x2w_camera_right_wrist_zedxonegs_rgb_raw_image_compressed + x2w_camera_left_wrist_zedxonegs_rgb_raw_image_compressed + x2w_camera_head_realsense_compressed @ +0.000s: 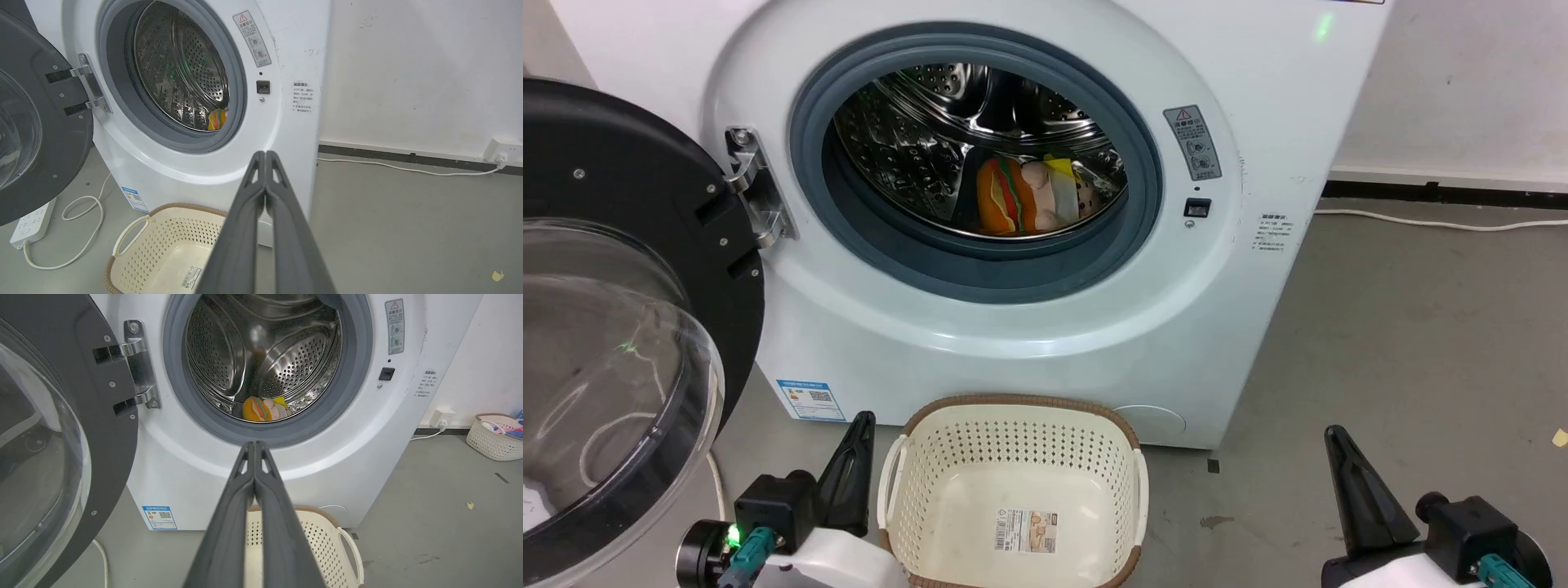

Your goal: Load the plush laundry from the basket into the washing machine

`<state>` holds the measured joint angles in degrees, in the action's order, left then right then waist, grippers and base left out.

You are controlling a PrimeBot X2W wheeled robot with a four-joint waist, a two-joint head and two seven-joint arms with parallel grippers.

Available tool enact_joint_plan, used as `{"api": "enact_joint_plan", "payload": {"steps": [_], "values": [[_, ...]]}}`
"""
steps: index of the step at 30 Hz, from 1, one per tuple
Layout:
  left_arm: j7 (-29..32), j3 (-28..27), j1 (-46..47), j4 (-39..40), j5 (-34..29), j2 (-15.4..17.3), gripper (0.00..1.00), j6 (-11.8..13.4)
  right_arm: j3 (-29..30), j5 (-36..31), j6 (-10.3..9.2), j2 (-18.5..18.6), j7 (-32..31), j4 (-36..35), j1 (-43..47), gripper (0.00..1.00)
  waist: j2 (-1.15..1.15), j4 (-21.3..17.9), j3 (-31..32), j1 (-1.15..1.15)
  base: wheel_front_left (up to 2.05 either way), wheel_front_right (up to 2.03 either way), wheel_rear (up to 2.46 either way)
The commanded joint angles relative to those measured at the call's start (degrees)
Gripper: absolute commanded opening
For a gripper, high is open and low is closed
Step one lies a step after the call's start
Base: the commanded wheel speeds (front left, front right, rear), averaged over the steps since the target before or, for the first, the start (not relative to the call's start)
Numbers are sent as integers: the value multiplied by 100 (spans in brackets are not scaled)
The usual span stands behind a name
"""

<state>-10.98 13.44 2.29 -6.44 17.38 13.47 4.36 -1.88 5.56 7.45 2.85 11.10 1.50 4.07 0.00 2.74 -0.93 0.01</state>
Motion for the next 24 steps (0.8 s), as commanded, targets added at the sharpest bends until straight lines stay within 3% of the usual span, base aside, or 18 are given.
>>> {"api": "enact_joint_plan", "payload": {"steps": [1,24], "values": [[34,-65,-61,43,-76,-37,0,-43,22,-50,1,1,-37,-27,-97,0,0,-4,2,0,0,0,0],[302,-388,-104,194,-494,-295,0,-142,64,-177,2,1,-307,-58,-175,0,0,-72,25,0,0,0,0]]}}
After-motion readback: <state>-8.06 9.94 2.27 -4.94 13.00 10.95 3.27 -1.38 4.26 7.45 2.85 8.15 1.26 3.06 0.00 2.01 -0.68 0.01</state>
